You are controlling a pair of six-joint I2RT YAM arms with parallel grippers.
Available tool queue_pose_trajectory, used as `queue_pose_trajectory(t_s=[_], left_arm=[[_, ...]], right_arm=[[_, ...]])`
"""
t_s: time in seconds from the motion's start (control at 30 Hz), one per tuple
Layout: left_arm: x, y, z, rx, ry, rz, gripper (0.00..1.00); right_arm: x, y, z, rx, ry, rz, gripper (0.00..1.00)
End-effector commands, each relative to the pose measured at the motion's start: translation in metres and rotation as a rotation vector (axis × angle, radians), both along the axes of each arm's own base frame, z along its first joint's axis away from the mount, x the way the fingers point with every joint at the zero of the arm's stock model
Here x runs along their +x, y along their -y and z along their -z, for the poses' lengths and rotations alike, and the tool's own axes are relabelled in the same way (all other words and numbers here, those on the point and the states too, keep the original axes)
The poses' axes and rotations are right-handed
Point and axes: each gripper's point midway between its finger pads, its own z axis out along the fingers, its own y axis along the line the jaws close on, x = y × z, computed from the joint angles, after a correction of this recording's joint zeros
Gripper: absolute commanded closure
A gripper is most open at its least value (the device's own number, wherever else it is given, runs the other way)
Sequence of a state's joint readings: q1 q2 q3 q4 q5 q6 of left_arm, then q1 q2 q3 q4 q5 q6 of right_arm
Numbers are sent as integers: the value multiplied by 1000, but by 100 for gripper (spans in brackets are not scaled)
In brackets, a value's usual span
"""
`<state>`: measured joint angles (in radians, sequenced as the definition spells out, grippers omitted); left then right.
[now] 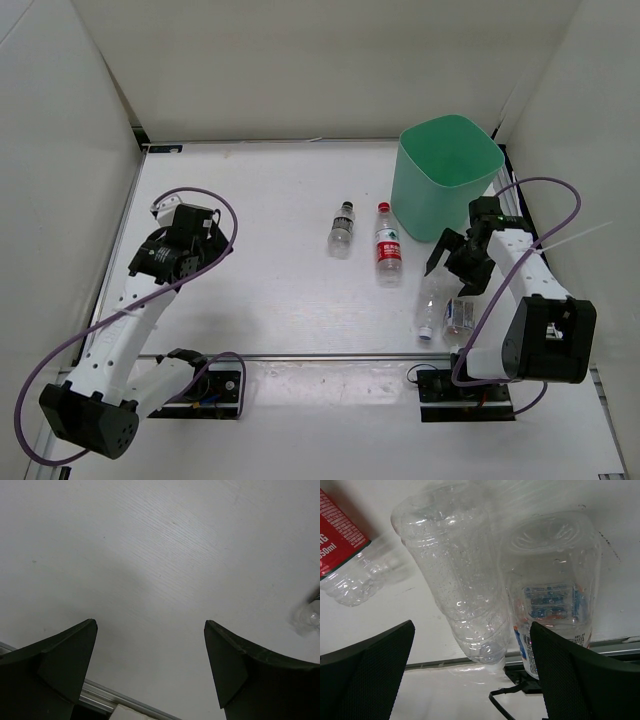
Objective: Put the plastic bottles in the bin
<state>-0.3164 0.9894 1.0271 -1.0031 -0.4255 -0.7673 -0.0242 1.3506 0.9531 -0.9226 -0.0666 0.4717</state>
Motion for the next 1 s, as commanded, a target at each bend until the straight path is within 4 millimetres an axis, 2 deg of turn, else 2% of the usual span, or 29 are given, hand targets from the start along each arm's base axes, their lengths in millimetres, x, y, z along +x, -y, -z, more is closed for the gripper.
queue_pose_trajectory(t_s=[0.0, 0.23, 0.37, 0.53, 0.73, 0.8, 0.83, 0.9, 0.97], left_arm=[[-6, -1, 7, 2, -25, 6, 0], [-8, 0, 13, 0, -44, 12, 0], [-8, 0, 13, 0, -44, 12, 0], [-9, 0, 16, 6, -62, 12, 0], [-11, -1, 17, 9, -72, 12, 0], [-12, -1, 15, 6, -63, 12, 0], [-14, -2, 16, 9, -72, 12, 0], [-14, -3, 14, 13, -61, 6, 0], [-16, -4, 15, 16, -70, 6, 0]], right_arm=[[12, 4, 4, -13, 39, 5, 0], [16, -4, 4, -8, 46, -6, 0], [32, -14, -25, -9, 140, -29, 0], [39, -29, -38, 4, 160, -45, 0], [37, -38, -25, -5, 106, -67, 0], [34, -37, -13, -28, 71, -61, 0], [34, -37, -12, -28, 71, -61, 0], [26, -35, 4, -39, 18, -41, 0], [24, -33, 10, -50, 13, -39, 0]])
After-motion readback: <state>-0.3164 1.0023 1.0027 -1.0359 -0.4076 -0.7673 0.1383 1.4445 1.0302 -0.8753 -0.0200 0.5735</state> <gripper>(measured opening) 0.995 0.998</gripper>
